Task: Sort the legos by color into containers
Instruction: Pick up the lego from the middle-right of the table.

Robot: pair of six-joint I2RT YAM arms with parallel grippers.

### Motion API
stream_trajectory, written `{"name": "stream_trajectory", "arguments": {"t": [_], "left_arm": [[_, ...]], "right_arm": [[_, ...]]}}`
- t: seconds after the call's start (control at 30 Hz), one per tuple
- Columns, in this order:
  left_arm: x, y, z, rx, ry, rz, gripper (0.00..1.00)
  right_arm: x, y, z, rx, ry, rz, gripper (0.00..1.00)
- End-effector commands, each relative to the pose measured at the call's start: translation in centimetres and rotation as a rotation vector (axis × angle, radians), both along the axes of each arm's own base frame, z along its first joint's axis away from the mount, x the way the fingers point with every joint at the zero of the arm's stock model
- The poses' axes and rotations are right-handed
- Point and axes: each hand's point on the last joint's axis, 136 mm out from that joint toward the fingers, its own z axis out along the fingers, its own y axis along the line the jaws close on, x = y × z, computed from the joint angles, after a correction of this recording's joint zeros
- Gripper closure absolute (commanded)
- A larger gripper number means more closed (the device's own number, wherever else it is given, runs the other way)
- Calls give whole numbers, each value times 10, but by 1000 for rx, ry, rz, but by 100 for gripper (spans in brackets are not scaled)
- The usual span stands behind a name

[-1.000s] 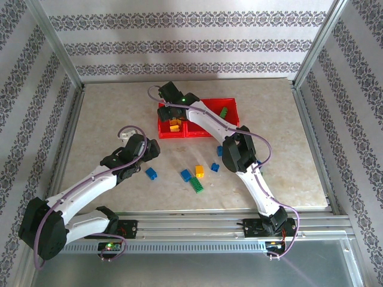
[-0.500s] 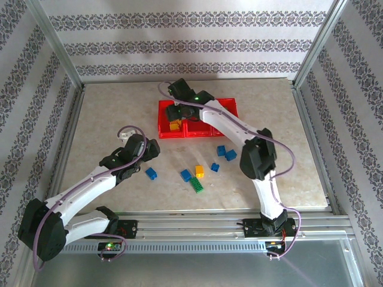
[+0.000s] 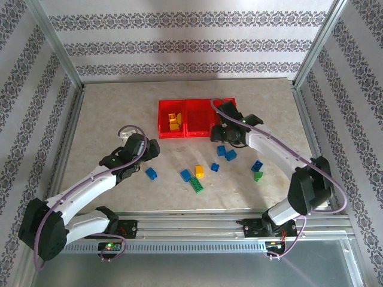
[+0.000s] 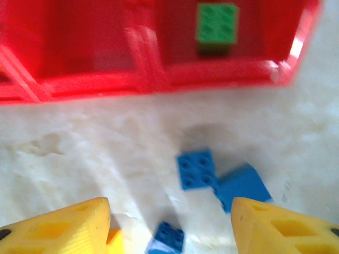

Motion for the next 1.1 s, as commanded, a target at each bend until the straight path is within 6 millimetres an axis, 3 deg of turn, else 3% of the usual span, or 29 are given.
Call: {"name": "stream_trajectory", "arguments": {"t": [0.0,0.17,0.3,0.53,1.07], "left_arm": [[8,-1,5,-7,-23,-8,0],[9,-2,3,-9,-17,-10,0],[10,-3,2,-7,-9,-14,0],[12,-5,0,-12,0,-16,0],[10,-3,-5,-11,14,-4,0]], "right_arm": [[-19,-26,-2,38,15,-116,38],[-42,-61,-14,81,56,-205,38],[-50,-74,-22,104,81,-233,38],[-44,-61,-37,125,138,-150,40],[-29,-41,-88,141,274,-105,31]]}}
